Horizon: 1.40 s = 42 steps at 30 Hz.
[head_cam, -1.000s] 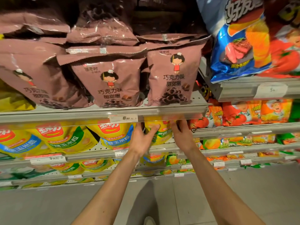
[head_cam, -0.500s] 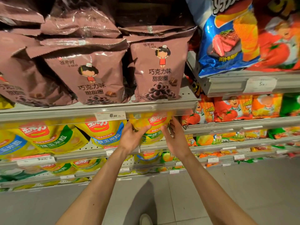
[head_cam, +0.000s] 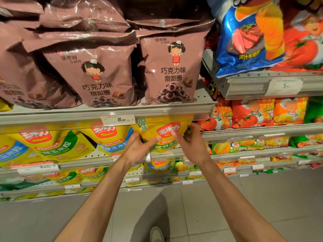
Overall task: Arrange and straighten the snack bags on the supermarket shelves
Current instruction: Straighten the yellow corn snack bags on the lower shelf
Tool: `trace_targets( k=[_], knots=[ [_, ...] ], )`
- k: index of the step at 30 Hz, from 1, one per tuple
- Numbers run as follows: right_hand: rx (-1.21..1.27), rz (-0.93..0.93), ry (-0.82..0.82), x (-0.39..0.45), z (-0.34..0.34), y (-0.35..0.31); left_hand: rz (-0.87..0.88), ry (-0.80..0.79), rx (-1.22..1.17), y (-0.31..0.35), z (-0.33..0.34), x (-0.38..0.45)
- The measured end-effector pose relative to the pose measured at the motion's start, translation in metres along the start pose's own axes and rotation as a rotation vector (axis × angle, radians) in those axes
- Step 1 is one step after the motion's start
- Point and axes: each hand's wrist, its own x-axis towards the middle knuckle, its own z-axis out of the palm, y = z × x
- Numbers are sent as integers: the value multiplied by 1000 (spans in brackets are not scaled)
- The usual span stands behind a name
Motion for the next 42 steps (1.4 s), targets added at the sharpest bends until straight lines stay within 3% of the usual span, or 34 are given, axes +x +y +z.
trace_targets(
  k=[6,13,22,28,36,42],
  knots=[
    [-137,-15,95,-17,2,8,-26,24,-114,3,5,-7],
    [-270,-27,49,-11,-7,8,48,2,-105,3,5,-18],
    [-221,-1,-38,-33,-15,9,44,-45,-119,-4,6,-39],
    [-237,4,-70,-49,-16,-3,62,31,-125,-8,1,-50],
    [-175,7,28,-72,2,-40,111,-6,-85,19,-31,-74],
    [-169,-14,124,-114,56,-68,182,-27,-146,18,-85,-119]
  ],
)
